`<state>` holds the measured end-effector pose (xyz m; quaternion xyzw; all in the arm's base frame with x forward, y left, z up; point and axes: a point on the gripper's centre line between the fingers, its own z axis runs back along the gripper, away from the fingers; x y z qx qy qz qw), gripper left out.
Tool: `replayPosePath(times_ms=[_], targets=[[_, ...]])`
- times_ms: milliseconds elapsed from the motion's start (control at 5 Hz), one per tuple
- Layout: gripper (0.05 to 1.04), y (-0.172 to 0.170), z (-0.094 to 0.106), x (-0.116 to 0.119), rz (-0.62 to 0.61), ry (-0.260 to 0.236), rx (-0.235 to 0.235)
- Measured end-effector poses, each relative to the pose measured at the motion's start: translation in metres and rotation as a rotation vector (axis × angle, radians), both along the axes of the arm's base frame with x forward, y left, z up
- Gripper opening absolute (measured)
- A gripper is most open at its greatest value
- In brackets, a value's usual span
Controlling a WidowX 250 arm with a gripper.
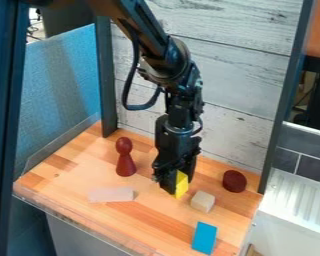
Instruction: Put a yellow hexagon on top of a cube
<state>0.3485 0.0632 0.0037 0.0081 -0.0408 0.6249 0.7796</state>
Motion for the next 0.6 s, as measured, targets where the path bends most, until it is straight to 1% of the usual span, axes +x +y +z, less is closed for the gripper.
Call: replayPosePath(times_ms=[200, 400, 600], targets=[[0.573, 0.012, 0.001, -0.001, 0.022, -0.009, -0.005], [0.573, 0.029, 0.005, 0.004, 0.038, -0.038, -0.01], [0.572, 0.043, 0.004, 0.005, 0.06, -0.042, -0.002]])
